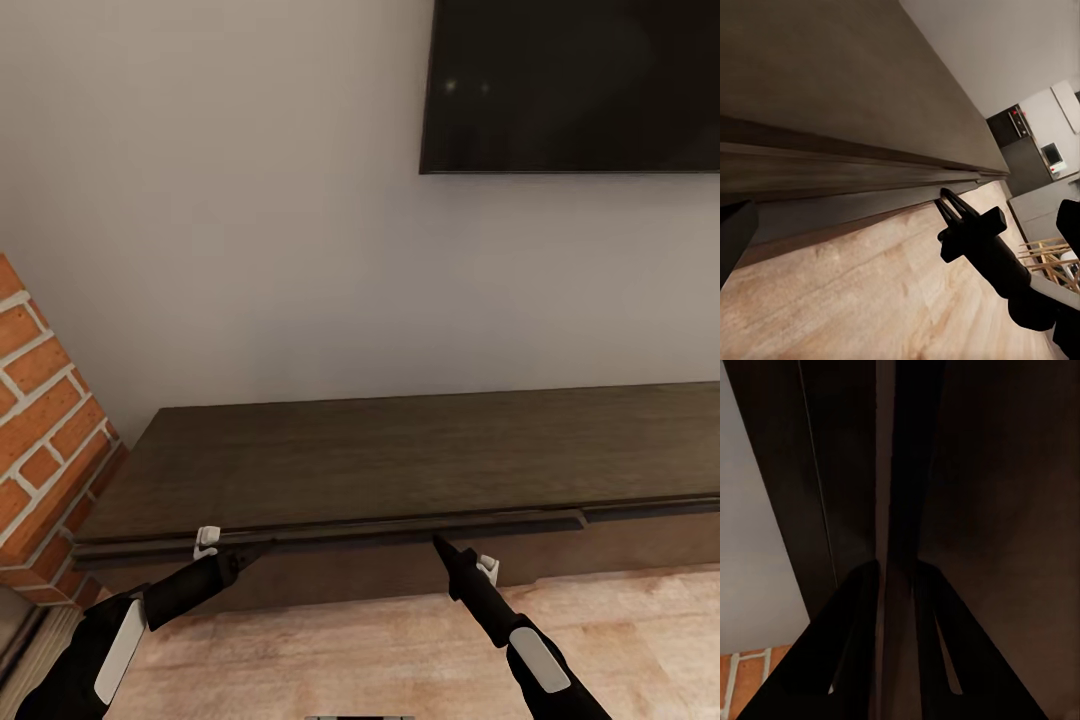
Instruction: Place each of the two pumpkins and all three candles from the living room inside a cabinet in the living room (use any cabinet), then make sure every cabinet is closed, and position the cauldron so it is next to a table in the living room.
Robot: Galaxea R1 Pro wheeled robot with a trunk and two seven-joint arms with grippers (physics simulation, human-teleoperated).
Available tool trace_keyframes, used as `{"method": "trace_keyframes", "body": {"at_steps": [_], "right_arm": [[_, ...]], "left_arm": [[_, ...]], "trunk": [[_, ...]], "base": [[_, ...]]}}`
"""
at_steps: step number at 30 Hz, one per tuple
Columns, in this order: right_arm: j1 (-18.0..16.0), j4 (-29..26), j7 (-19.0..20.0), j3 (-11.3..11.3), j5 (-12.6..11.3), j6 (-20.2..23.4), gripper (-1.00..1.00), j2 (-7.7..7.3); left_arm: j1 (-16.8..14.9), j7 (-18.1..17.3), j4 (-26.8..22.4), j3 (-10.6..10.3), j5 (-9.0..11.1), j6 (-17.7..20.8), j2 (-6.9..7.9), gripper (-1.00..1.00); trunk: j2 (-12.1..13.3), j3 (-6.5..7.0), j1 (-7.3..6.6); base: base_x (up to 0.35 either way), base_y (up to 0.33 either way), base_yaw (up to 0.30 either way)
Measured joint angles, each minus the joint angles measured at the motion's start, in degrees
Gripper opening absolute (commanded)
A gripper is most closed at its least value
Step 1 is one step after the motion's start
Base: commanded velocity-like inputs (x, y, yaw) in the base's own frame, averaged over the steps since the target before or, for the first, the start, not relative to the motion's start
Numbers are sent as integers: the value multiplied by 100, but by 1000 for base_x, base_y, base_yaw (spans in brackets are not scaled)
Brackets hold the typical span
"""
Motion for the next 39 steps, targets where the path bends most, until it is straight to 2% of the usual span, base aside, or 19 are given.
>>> {"method": "trace_keyframes", "body": {"at_steps": [39], "right_arm": [[-1,59,77,-30,-44,-21,-100,7]], "left_arm": [[1,0,-1,0,0,0,0,100]], "trunk": [[0,0,0]], "base": [[-30,0,0]]}}
